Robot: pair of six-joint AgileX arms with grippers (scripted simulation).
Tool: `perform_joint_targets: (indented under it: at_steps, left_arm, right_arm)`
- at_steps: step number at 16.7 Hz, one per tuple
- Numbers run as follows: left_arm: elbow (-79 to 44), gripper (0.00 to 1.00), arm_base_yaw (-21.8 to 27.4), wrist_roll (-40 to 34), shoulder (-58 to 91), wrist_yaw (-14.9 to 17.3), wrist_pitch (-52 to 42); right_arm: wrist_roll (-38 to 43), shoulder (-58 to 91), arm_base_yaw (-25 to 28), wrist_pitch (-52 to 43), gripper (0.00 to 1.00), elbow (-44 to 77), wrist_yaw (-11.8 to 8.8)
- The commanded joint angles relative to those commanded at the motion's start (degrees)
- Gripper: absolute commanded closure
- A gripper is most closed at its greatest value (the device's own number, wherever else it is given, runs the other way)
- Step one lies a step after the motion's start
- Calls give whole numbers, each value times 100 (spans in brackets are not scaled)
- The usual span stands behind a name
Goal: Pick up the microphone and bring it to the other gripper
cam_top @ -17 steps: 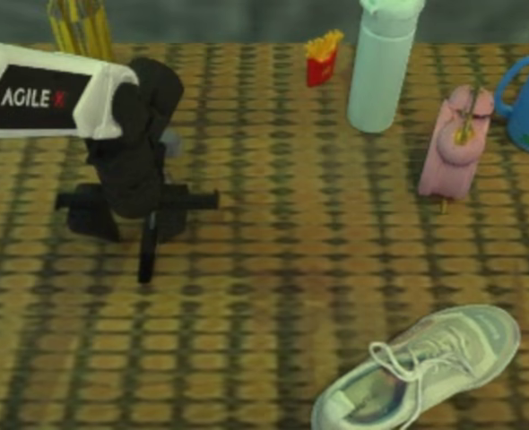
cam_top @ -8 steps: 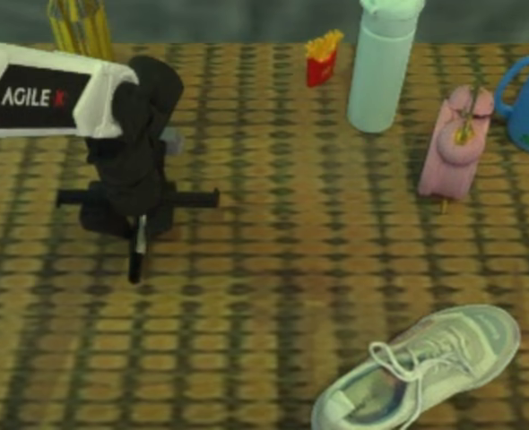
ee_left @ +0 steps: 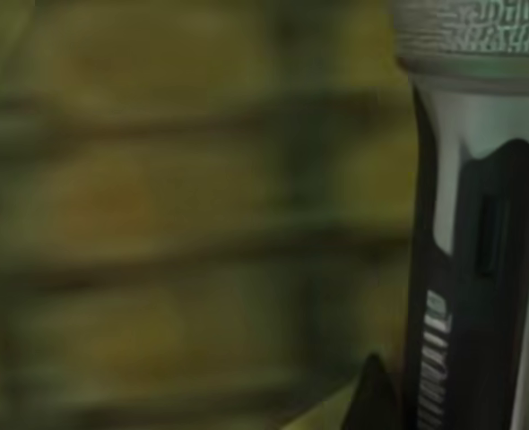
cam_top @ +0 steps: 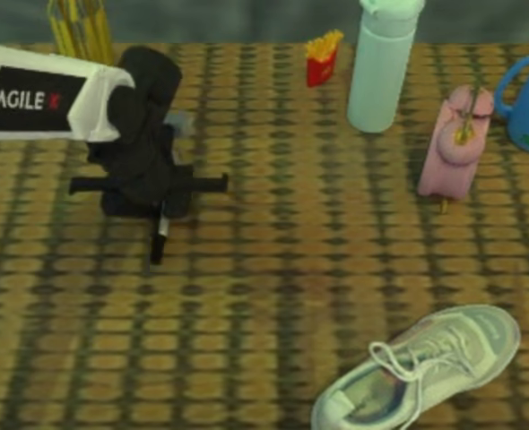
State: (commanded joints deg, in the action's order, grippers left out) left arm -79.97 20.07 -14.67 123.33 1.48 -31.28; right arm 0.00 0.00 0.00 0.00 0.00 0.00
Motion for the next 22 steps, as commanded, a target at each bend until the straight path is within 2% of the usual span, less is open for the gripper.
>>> perform_joint_targets:
  at_steps: [4, 14, 18, 22]
  left_arm:
    - [439, 100, -54, 304, -295, 563, 1586]
    - [1994, 100, -217, 1256, -1409, 2260, 6688]
    - [2312, 100, -265, 1523, -1832, 2668, 7717]
    - [2355, 100, -274, 1567, -1910, 2729, 7863]
  right_arm:
    - [0, 0, 0, 0, 0, 0, 0]
    - [0, 0, 0, 0, 0, 0, 0]
    - [0, 0, 0, 0, 0, 0, 0]
    - [0, 0, 0, 0, 0, 0, 0]
